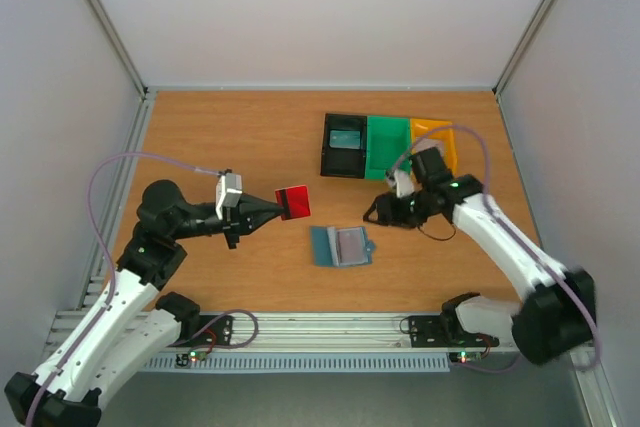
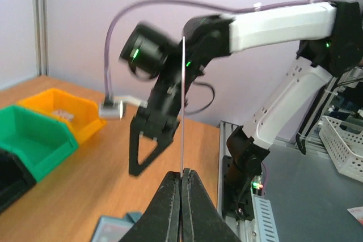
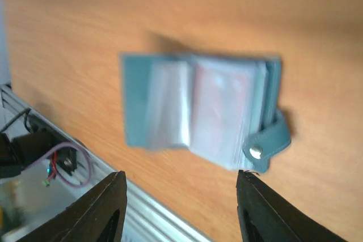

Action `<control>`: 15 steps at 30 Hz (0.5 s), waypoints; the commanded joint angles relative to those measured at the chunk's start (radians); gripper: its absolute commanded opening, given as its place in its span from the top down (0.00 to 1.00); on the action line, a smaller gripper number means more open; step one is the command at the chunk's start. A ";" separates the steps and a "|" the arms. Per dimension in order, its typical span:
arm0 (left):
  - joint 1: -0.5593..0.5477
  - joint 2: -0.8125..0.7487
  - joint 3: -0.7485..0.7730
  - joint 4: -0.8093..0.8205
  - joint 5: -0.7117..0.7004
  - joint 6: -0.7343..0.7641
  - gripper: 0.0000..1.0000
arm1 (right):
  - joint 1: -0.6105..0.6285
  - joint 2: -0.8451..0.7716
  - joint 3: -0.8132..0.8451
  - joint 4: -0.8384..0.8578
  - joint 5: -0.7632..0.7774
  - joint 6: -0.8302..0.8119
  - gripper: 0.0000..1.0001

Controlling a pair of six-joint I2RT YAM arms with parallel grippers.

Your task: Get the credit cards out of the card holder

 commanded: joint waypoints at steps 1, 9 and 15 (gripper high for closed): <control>-0.011 -0.019 0.034 0.218 0.067 0.050 1.00 | 0.118 -0.304 0.258 -0.141 0.200 -0.177 0.45; -0.064 0.003 0.054 0.250 0.069 -0.037 1.00 | 0.448 -0.397 0.367 0.312 -0.052 -0.291 0.10; -0.069 -0.009 0.063 0.231 0.057 -0.060 1.00 | 0.567 -0.301 0.413 0.338 0.073 -0.374 0.04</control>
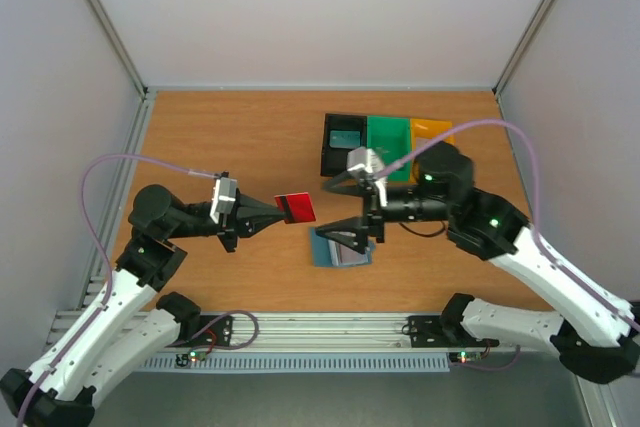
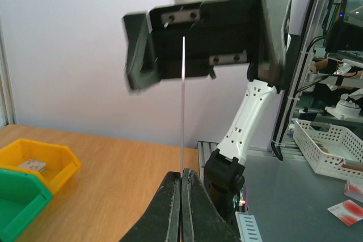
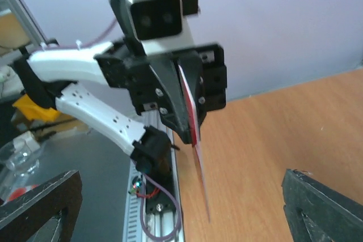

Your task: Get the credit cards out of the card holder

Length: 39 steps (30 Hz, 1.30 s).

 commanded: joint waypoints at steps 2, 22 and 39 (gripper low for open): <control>-0.006 -0.007 0.030 0.045 0.000 -0.020 1.00 | 0.079 0.104 0.034 0.027 0.115 -0.095 0.10; -0.011 -0.035 -0.031 -0.005 -0.233 -0.030 0.01 | 0.088 0.065 0.042 0.027 0.542 -0.441 0.99; 0.065 -0.153 -0.262 -0.063 -0.589 -0.002 0.01 | 0.090 0.292 -0.164 1.332 0.796 -2.201 0.99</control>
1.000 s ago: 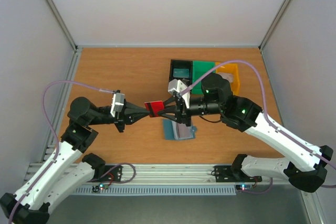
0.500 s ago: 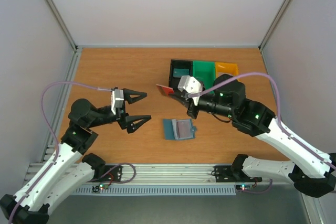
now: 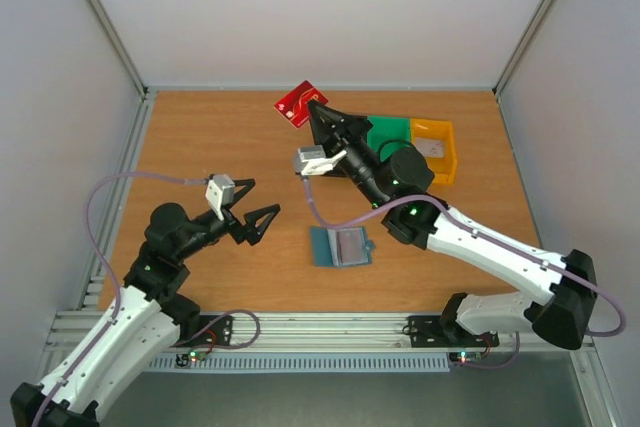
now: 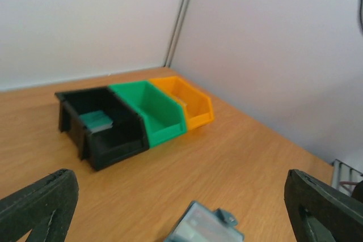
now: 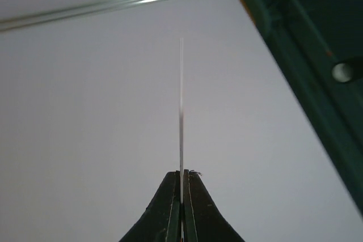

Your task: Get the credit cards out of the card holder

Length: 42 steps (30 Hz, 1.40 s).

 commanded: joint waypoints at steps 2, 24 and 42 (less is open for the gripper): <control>0.026 -0.027 -0.061 0.055 -0.040 -0.006 0.01 | 0.003 0.034 -0.009 0.372 -0.048 -0.761 0.99; 0.082 -0.080 -0.129 0.031 -0.050 -0.085 0.01 | -0.152 0.014 0.206 -0.648 0.228 0.185 0.99; 0.087 -0.124 -0.152 0.032 -0.063 -0.100 0.01 | -0.608 0.645 0.687 -1.558 0.063 0.777 0.99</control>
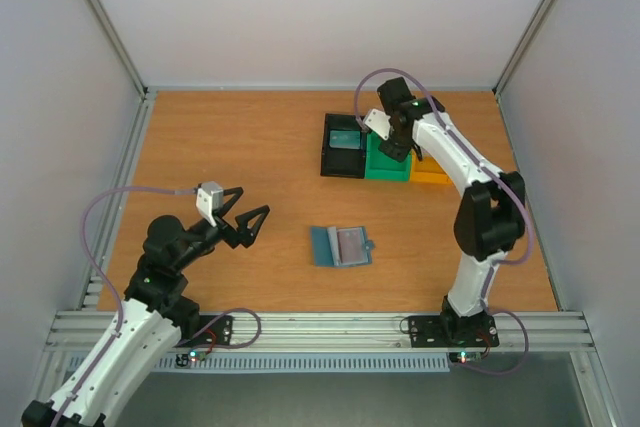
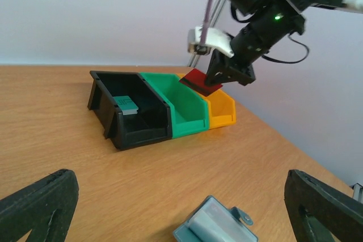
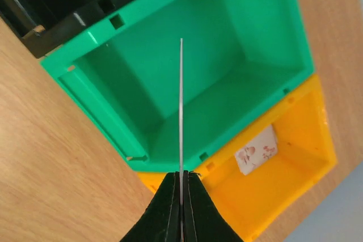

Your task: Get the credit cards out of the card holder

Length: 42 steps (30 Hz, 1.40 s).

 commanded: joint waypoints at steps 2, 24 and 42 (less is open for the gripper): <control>0.006 -0.019 -0.020 0.039 -0.010 -0.008 0.00 | -0.007 0.117 0.169 -0.108 0.064 -0.003 0.99; 0.006 -0.014 -0.030 0.060 -0.026 -0.013 0.01 | 0.007 0.384 0.160 0.277 0.206 -0.298 0.99; 0.006 -0.022 -0.032 0.058 -0.027 -0.007 0.01 | -0.011 0.416 0.070 0.447 0.201 -0.513 0.97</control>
